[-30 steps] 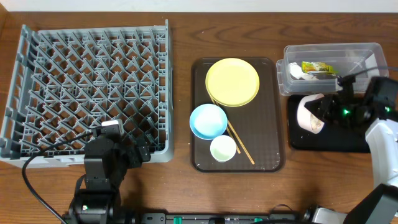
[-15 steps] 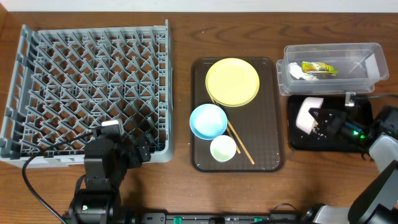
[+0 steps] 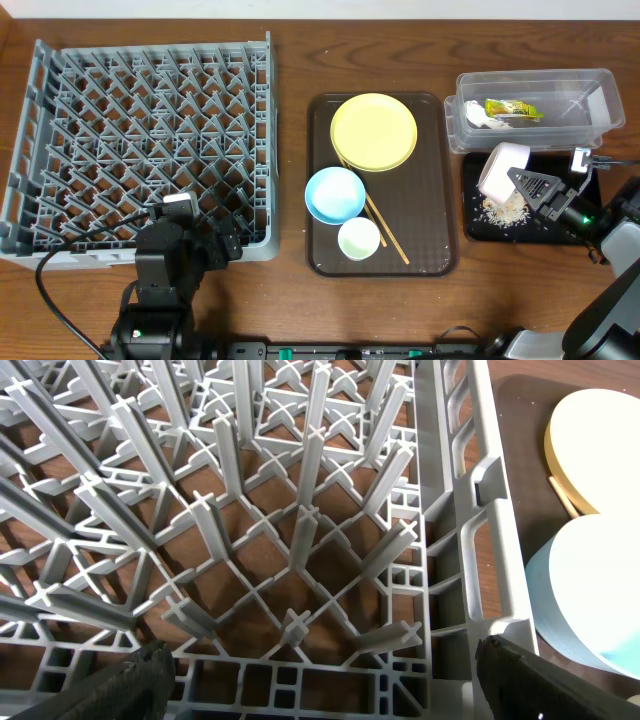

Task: Sort waste into correct bins and load items into the dishwasher rack
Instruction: 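Lift the pink bowl over the black tray and tilt it, then hold the pink bowl inverted, shaking rice onto the black tray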

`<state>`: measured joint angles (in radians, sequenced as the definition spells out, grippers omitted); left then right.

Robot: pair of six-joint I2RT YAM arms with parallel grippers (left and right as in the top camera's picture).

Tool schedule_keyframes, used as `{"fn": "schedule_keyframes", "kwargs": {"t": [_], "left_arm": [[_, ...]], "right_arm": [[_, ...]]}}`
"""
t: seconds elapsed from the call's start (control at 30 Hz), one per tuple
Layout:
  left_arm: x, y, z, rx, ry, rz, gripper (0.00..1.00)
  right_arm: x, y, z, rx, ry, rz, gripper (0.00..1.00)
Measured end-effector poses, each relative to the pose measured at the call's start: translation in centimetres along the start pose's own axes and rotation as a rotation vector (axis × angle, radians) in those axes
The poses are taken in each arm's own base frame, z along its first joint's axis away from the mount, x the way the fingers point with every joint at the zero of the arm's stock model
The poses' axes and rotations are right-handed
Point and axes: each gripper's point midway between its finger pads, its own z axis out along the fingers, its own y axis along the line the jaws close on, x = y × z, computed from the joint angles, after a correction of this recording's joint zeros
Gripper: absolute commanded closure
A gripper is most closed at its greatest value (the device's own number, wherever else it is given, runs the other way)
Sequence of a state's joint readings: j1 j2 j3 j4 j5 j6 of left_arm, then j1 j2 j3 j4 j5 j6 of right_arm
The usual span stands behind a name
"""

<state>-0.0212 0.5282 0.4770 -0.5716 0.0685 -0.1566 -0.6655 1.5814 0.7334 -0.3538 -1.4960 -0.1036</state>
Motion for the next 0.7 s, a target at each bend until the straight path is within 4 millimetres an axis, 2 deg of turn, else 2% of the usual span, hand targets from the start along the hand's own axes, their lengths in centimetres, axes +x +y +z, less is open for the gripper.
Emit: {"fn": "schedule_keyframes", "kwargs": {"t": [0.3,0.7], "left_arm": [[0.0,0.0,0.0,0.000,0.000,0.000,0.02],[0.0,0.0,0.0,0.000,0.000,0.000,0.02]], "right_arm": [[-0.3,0.3,0.0,-0.017,-0.004,-0.037,0.99],[-1.5,0.4,0.0,-0.022,-0.014,-0.194,0.99]]}}
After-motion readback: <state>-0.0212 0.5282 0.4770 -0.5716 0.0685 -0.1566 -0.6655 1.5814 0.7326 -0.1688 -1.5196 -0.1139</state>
